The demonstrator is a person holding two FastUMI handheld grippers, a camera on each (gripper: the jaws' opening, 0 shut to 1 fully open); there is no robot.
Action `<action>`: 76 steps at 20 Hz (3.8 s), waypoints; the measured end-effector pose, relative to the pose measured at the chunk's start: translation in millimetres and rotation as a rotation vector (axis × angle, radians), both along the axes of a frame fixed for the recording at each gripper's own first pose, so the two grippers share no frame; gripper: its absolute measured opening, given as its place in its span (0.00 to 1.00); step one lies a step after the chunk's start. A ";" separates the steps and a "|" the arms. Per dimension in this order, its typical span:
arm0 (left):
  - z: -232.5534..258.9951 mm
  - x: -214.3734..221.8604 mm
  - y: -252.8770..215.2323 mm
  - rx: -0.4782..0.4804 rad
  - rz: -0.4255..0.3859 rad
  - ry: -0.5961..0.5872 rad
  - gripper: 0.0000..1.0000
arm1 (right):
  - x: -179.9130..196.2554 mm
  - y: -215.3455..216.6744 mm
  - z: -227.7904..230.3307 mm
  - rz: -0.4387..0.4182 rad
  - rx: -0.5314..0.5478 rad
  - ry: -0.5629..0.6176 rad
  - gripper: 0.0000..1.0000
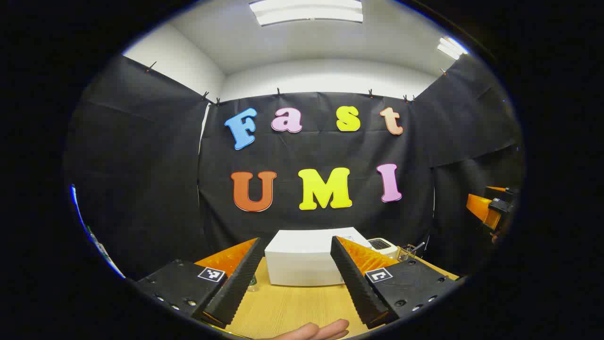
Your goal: Open the microwave oven with the left hand, put the food in, and close the microwave oven.
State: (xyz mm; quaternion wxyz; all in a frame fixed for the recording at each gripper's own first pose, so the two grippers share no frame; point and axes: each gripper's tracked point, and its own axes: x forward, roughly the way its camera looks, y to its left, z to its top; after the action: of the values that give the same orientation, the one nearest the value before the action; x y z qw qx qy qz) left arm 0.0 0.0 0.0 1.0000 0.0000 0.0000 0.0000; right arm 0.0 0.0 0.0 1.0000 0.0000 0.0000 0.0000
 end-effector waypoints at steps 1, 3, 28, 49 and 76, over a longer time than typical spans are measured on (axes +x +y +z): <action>-0.5 0.7 -0.8 -0.002 -0.001 0.004 0.92 | -0.2 -2.4 -2.2 0.000 0.003 0.002 1.00; -2.8 1.7 -3.7 -0.002 -0.007 0.010 0.92 | 1.4 -2.6 -6.1 0.008 0.007 0.009 1.00; -123.9 113.2 -80.9 -0.057 -0.123 0.164 0.92 | 14.2 -30.8 -40.7 0.010 0.041 0.038 1.00; -314.1 305.6 -179.5 -0.120 -0.177 0.241 0.89 | 30.7 -80.2 -116.5 0.032 0.043 0.101 1.00; -323.8 281.7 -175.7 -0.054 -0.110 0.285 0.11 | -36.9 -122.1 -108.7 -0.046 0.011 0.044 1.00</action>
State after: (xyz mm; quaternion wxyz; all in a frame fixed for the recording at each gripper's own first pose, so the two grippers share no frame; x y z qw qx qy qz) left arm 281.7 -175.7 -323.8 0.9880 -0.0268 0.1421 -0.0545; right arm -36.9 -122.1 -108.7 0.9995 0.0057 0.0220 -0.0228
